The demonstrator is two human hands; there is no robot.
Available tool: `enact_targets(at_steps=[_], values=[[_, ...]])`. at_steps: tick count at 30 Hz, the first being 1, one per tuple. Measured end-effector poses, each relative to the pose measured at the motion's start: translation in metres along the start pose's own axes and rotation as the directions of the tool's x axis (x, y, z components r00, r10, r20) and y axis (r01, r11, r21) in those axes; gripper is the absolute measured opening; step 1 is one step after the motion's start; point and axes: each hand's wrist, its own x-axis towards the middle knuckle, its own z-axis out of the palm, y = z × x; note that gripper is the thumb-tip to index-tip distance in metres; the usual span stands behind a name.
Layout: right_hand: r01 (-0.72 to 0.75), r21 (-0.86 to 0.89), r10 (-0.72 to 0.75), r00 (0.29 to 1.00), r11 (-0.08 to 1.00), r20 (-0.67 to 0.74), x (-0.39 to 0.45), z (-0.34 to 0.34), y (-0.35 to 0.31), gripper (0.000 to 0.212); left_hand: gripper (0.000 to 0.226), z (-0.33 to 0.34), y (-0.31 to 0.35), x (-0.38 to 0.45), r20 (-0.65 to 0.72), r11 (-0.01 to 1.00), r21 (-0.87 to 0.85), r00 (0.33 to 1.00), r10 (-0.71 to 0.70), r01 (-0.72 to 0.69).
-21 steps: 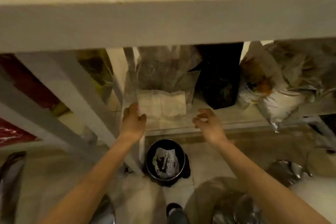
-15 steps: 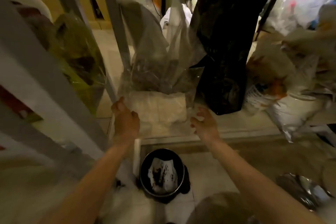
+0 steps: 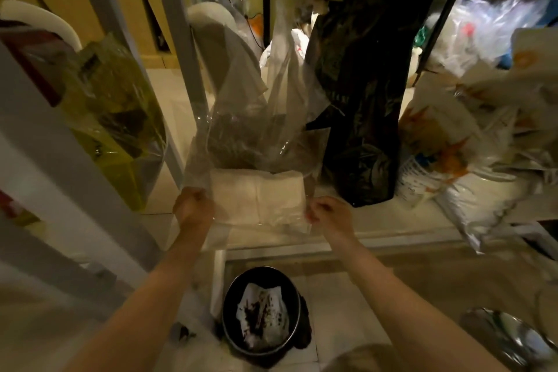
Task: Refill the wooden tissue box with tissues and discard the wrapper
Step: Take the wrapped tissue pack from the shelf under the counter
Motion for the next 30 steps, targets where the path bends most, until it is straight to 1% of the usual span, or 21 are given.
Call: enact_targets(at_steps=[3, 5, 7, 9, 11, 13, 15, 18, 21, 23, 25, 28, 30], values=[[0.003, 0.049, -0.001, 1.000, 0.999, -0.028, -0.013, -0.015, -0.004, 0.023, 0.017, -0.011, 0.001, -0.015, 0.013, 0.993, -0.114, 1.000, -0.018, 0.020], [0.002, 0.077, -0.002, 1.000, 0.997, -0.005, -0.030, -0.028, -0.010, 0.024, 0.017, -0.022, 0.004, -0.031, 0.028, 0.998, -0.061, 0.999, -0.020, 0.021], [0.002, 0.028, -0.003, 1.000, 1.000, 0.002, -0.055, -0.047, -0.021, 0.021, 0.020, -0.034, 0.006, -0.052, 0.061, 1.000, -0.007, 0.998, -0.016, 0.016], [0.018, -0.062, -0.018, 1.000, 0.998, 0.007, -0.082, -0.073, -0.033, 0.018, 0.019, -0.051, 0.013, -0.084, 0.123, 1.000, -0.027, 0.992, -0.011, 0.014], [0.028, -0.143, -0.024, 0.999, 0.989, 0.030, -0.110, -0.102, -0.047, 0.018, 0.022, -0.071, 0.021, -0.119, 0.168, 0.998, 0.001, 0.984, 0.056, -0.057], [0.015, -0.167, -0.006, 0.999, 0.986, 0.050, -0.142, -0.129, -0.061, 0.016, 0.022, -0.094, 0.029, -0.155, 0.199, 0.986, 0.015, 0.966, 0.162, -0.169], [0.023, -0.199, -0.010, 0.998, 0.980, 0.069, -0.172, -0.153, -0.081, 0.012, 0.019, -0.117, 0.043, -0.187, 0.211, 0.979, -0.009, 0.957, 0.200, -0.202], [0.099, -0.218, -0.080, 0.992, 0.971, 0.095, -0.206, -0.182, -0.117, 0.011, 0.012, -0.152, 0.075, -0.219, 0.232, 0.970, -0.049, 0.941, 0.244, -0.240], [0.202, -0.165, -0.182, 0.975, 0.965, 0.130, -0.225, -0.204, -0.161, 0.016, 0.011, -0.185, 0.111, -0.231, 0.247, 0.944, -0.140, 0.913, 0.324, -0.297], [0.260, -0.127, -0.241, 0.960, 0.957, 0.143, -0.232, -0.215, -0.193, 0.015, 0.020, -0.204, 0.136, -0.235, 0.215, 0.917, -0.180, 0.896, 0.389, -0.355], [0.321, -0.091, -0.307, 0.941, 0.943, 0.139, -0.233, -0.225, -0.226, 0.015, 0.028, -0.221, 0.162, -0.237, 0.170, 0.892, -0.173, 0.880, 0.444, -0.417], [0.376, -0.055, -0.368, 0.922, 0.925, 0.117, -0.232, -0.240, -0.274, 0.013, 0.025, -0.246, 0.198, -0.240, 0.102, 0.857, -0.237, 0.865, 0.491, -0.458], [0.391, -0.016, -0.387, 0.914, 0.920, 0.120, -0.231, -0.246, -0.305, 0.012, 0.017, -0.262, 0.227, -0.242, 0.052, 0.826, -0.287, 0.853, 0.520, -0.486]])
